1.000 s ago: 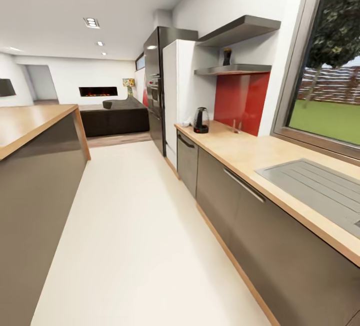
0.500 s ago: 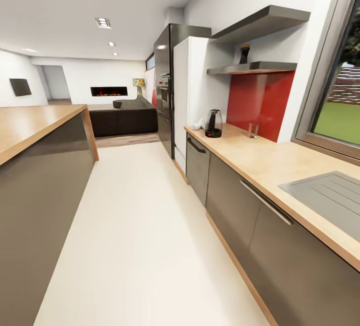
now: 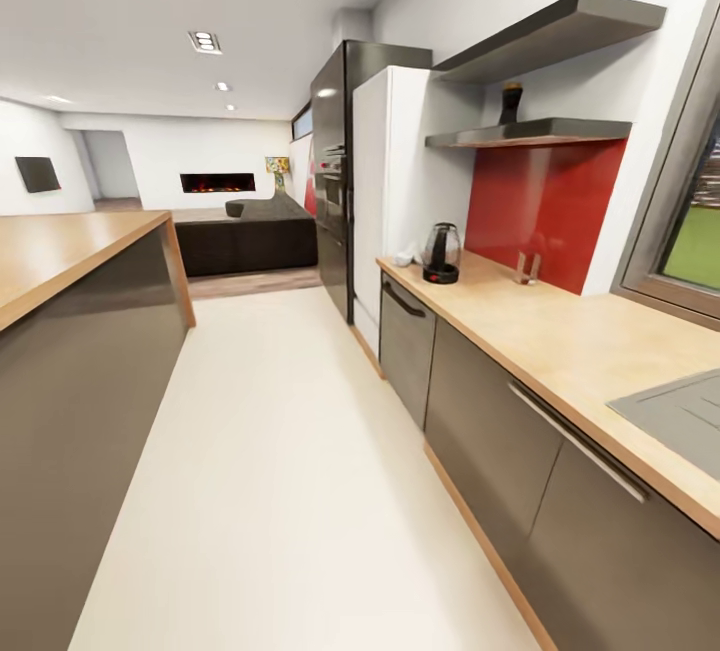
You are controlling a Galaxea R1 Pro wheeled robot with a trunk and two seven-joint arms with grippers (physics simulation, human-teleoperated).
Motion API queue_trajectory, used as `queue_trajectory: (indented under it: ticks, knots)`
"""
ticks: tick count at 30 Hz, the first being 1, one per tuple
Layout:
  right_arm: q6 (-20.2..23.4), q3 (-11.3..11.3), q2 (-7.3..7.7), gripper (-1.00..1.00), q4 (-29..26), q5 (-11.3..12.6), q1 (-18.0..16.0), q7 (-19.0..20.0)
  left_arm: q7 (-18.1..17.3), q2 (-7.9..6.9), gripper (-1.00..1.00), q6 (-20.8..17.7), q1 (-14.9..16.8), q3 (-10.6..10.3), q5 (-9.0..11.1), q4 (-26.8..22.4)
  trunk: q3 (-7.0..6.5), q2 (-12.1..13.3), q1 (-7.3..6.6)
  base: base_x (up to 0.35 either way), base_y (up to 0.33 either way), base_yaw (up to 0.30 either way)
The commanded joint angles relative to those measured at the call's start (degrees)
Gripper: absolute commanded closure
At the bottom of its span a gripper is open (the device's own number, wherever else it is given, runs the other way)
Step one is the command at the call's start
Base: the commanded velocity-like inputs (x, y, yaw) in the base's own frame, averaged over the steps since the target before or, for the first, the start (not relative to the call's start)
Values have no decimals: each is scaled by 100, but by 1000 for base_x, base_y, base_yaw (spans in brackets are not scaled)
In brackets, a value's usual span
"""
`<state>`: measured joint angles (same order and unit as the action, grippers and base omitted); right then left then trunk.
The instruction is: Set up a coffee station on the kitchen countertop: keep the coffee maker on the countertop, move the bottle of coffee from the kitchen shelf to the counter next to the coffee maker, place a paper coffee filter on top of the coffee maker, put the saucer next to the coffee maker with the coffee cup on the saucer, and place the electric kettle next to the coffee maker.
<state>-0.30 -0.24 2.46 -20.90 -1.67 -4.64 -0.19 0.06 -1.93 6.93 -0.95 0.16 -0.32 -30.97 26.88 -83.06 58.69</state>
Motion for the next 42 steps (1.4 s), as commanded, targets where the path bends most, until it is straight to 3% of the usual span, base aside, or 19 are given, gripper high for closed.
queue_trajectory:
  ticks: [1, 27, 42]
  knots:
    - [-4, -3, 0, -100, -1, -17, -2, -4, 0, 0, -100, 10, -1, 1, -4, -5, 5, -2, 4, 329, 142, 6]
    - [-5, 1, 0, -100, -2, -18, -2, -7, 2, 0, -100, 10, -1, -7, -4, -5, 5, -2, 4, 329, 125, 26]
    - [-5, 6, 0, -100, -2, -18, -2, -7, -3, 0, -100, 10, -1, -7, -4, -5, 5, -2, 4, 329, 25, 0]
